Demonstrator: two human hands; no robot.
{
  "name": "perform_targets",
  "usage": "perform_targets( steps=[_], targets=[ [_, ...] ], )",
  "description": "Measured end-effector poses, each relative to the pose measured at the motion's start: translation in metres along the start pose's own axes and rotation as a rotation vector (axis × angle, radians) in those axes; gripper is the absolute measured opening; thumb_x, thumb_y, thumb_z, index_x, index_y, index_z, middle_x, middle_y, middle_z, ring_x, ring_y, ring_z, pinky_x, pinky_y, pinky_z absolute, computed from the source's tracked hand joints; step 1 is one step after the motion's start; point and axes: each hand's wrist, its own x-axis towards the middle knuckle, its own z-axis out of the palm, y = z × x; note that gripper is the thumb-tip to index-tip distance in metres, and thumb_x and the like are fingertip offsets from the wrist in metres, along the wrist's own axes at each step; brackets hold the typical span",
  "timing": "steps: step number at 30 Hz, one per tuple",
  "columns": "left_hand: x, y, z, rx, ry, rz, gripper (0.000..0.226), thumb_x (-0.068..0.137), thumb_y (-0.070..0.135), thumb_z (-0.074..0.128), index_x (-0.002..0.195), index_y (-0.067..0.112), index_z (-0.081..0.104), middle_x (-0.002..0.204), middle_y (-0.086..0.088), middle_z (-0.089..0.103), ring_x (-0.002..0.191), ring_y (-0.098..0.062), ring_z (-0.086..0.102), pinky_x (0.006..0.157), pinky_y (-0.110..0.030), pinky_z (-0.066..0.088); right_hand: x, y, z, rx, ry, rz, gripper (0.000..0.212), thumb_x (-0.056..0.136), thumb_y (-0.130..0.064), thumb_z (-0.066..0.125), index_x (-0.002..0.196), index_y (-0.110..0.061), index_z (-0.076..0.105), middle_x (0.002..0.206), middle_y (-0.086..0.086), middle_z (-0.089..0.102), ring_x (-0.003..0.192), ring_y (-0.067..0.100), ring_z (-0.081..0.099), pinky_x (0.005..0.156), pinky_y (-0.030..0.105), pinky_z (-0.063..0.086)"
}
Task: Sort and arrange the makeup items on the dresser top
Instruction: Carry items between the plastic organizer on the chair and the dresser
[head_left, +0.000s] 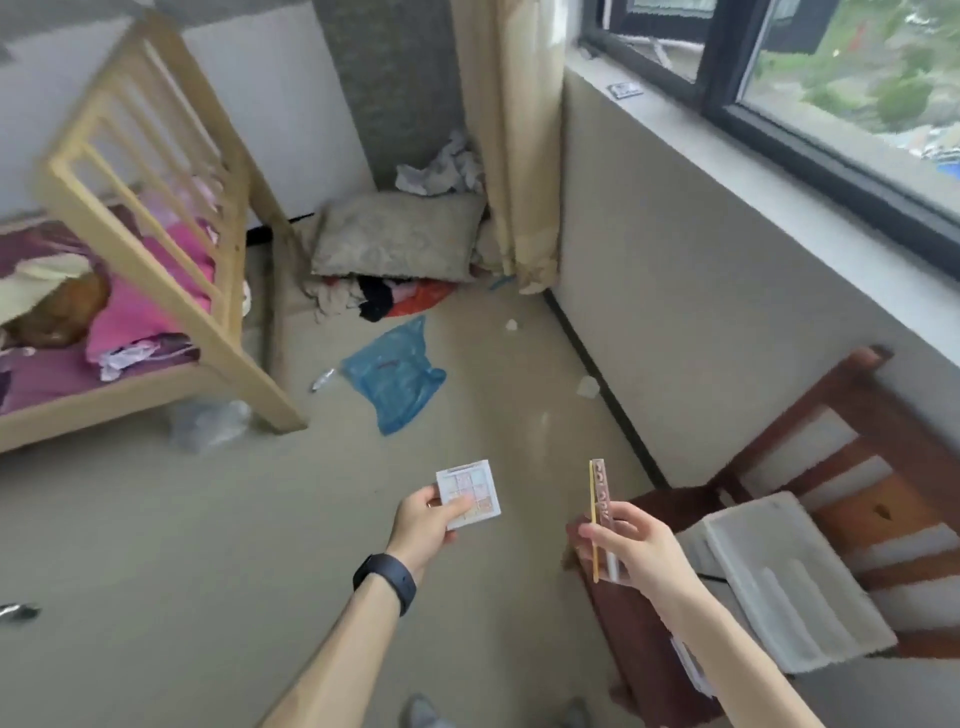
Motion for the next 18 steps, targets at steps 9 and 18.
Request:
perform_targets(
  steps=[9,18],
  targets=[
    [-0.137,-0.065,-0.225,-0.336,0.526,0.113,0.008,0.086,0.020,0.076,0.094,0.017,0.075,0.087,0.004,0.076,0.088,-0.017,0.070,0.075,-0.034,0.056,-0.028,-0.050,0.249,-0.292,-0.540,-0.129,0.017,0.086,-0.008,0.077,0.101,-0.013,0.072,0.092,0.006,0.078,0.079,0.025,0.077,0.060,0.031,0.058],
    [-0.327,-0.189,-0.440,-0.524,0.910,0.167,0.031,0.068,0.034,0.080,0.094,0.017,0.076,0.095,-0.002,0.077,0.095,-0.021,0.072,0.078,-0.033,0.057,-0.180,0.008,0.512,-0.499,-0.970,-0.271,0.016,0.087,-0.010,0.076,0.102,-0.013,0.071,0.095,0.009,0.076,0.084,0.027,0.077,0.067,0.035,0.060]
  ],
)
